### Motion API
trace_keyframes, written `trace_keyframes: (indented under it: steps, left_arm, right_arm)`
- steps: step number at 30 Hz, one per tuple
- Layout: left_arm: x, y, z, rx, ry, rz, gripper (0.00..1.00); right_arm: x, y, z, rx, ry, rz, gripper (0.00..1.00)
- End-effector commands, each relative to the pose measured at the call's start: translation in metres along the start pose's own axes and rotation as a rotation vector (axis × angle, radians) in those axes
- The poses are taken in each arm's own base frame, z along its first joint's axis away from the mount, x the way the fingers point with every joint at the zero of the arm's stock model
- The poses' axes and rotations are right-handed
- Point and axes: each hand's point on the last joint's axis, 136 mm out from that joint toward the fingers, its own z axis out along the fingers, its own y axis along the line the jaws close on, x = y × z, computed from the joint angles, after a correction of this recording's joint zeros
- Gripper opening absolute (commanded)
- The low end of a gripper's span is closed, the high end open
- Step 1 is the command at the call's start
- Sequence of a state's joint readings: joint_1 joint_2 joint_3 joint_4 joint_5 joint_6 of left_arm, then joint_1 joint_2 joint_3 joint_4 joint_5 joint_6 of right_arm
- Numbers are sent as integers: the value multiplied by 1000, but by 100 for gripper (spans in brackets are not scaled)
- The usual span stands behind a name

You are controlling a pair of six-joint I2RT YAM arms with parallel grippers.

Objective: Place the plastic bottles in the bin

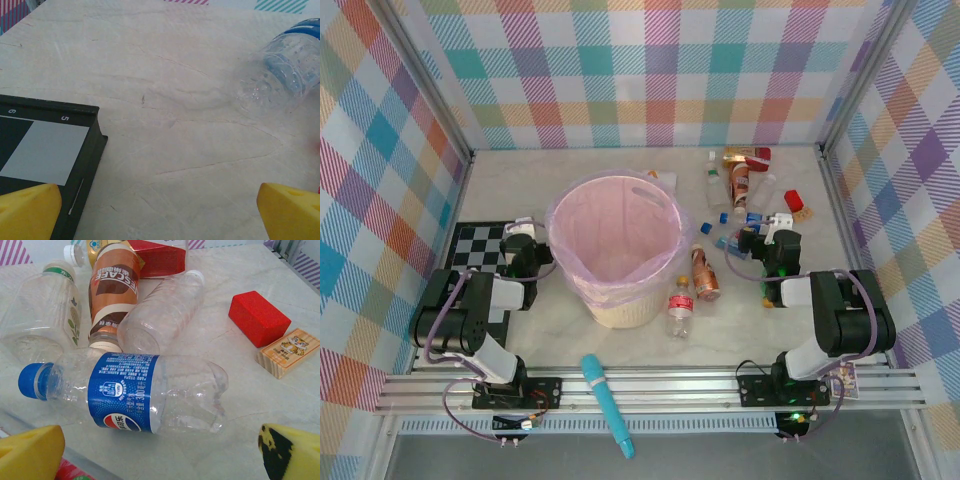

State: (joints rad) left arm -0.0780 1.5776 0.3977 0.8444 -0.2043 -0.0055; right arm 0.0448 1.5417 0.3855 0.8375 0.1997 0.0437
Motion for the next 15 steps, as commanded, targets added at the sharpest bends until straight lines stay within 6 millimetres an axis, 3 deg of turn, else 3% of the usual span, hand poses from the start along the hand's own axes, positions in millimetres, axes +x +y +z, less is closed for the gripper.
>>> trace_keyframes:
  steps: [1, 15]
  left_arm:
    - [-10, -3, 0, 0, -37, 9, 100]
    - [-9, -3, 1, 2, -30, 9, 100]
  right_arm:
    - [-12, 2, 0, -14, -39, 10, 99]
    - [-12, 2, 0, -15, -40, 10, 99]
